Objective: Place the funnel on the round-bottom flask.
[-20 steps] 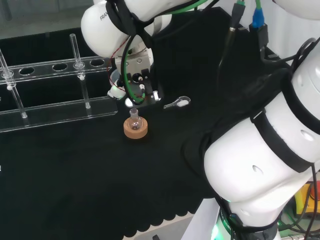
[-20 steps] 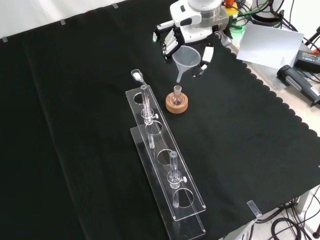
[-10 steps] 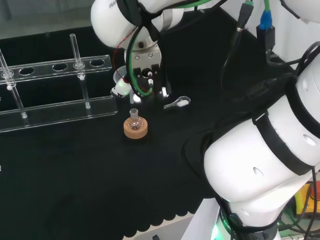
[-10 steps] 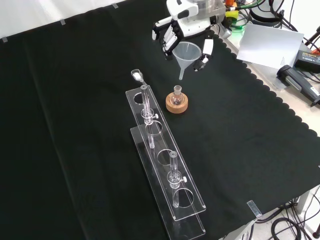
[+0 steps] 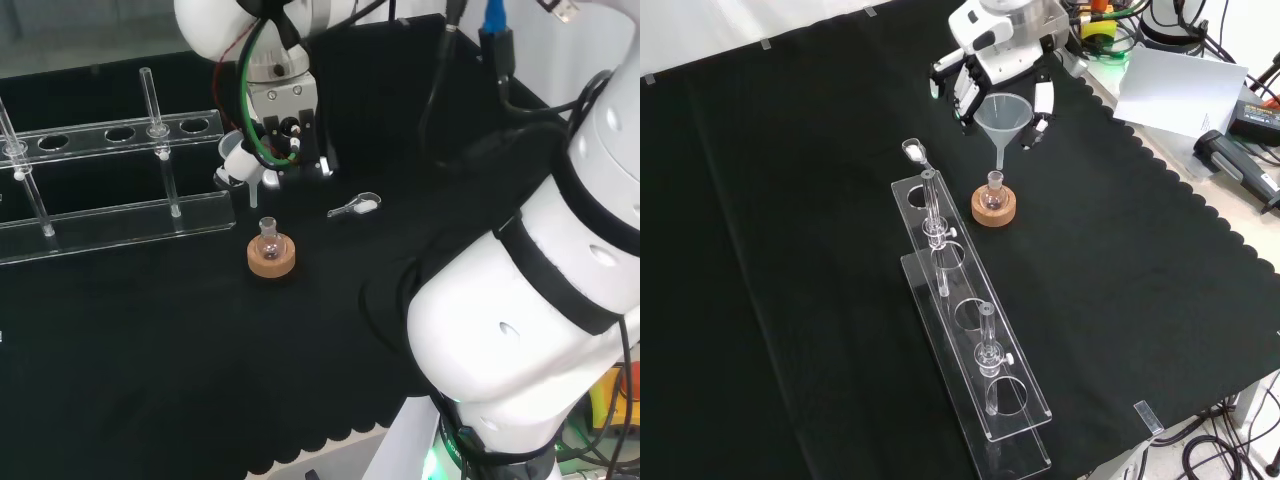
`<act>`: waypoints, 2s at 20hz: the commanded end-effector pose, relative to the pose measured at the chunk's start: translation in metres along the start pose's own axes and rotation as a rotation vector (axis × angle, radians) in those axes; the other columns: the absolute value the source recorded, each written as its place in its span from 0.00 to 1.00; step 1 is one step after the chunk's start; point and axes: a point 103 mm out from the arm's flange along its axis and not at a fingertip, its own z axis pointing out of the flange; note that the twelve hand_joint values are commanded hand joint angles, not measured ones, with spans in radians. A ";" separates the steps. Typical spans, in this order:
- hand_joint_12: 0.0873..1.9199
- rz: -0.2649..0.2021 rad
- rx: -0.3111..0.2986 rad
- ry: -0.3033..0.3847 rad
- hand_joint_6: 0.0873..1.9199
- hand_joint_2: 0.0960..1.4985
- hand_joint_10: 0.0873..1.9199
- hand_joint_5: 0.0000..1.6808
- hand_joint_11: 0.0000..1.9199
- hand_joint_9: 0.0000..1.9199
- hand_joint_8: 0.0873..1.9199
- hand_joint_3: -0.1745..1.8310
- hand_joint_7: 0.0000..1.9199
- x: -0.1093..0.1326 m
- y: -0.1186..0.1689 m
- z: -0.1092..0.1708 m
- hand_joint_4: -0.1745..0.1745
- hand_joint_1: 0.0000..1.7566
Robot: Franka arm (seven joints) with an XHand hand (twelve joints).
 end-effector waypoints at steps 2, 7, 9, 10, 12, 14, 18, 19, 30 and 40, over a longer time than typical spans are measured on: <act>0.60 -0.024 0.058 -0.016 0.36 0.29 0.14 0.50 0.00 0.48 0.42 0.48 0.61 0.002 0.002 0.003 0.61 0.46; 0.59 -0.021 0.067 -0.030 0.36 0.29 0.14 0.50 0.00 0.48 0.41 0.49 0.61 0.004 -0.004 0.003 0.61 0.46; 0.59 -0.023 0.063 -0.050 0.36 0.29 0.14 0.50 0.00 0.48 0.41 0.49 0.61 0.007 -0.005 0.004 0.62 0.46; 0.59 -0.023 0.062 -0.056 0.36 0.29 0.14 0.50 0.00 0.48 0.41 0.49 0.61 0.007 -0.005 0.005 0.62 0.46; 0.59 -0.025 0.073 -0.069 0.36 0.29 0.14 0.51 0.00 0.48 0.41 0.49 0.61 0.009 -0.003 0.007 0.62 0.46; 0.59 -0.027 0.086 -0.075 0.36 0.29 0.14 0.51 0.00 0.48 0.41 0.49 0.61 0.010 -0.002 0.010 0.62 0.46; 0.59 -0.025 0.100 -0.093 0.36 0.29 0.14 0.51 0.00 0.48 0.41 0.49 0.61 0.011 0.001 0.017 0.62 0.46; 0.59 -0.022 0.100 -0.101 0.36 0.29 0.13 0.51 0.00 0.48 0.41 0.49 0.61 0.011 0.002 0.018 0.62 0.46; 0.59 0.044 0.080 -0.156 0.36 0.29 0.13 0.51 0.00 0.48 0.41 0.49 0.62 -0.004 -0.011 0.017 0.63 0.46; 0.59 0.087 0.011 -0.139 0.36 0.29 0.13 0.51 0.00 0.48 0.41 0.49 0.62 -0.009 -0.010 0.015 0.63 0.47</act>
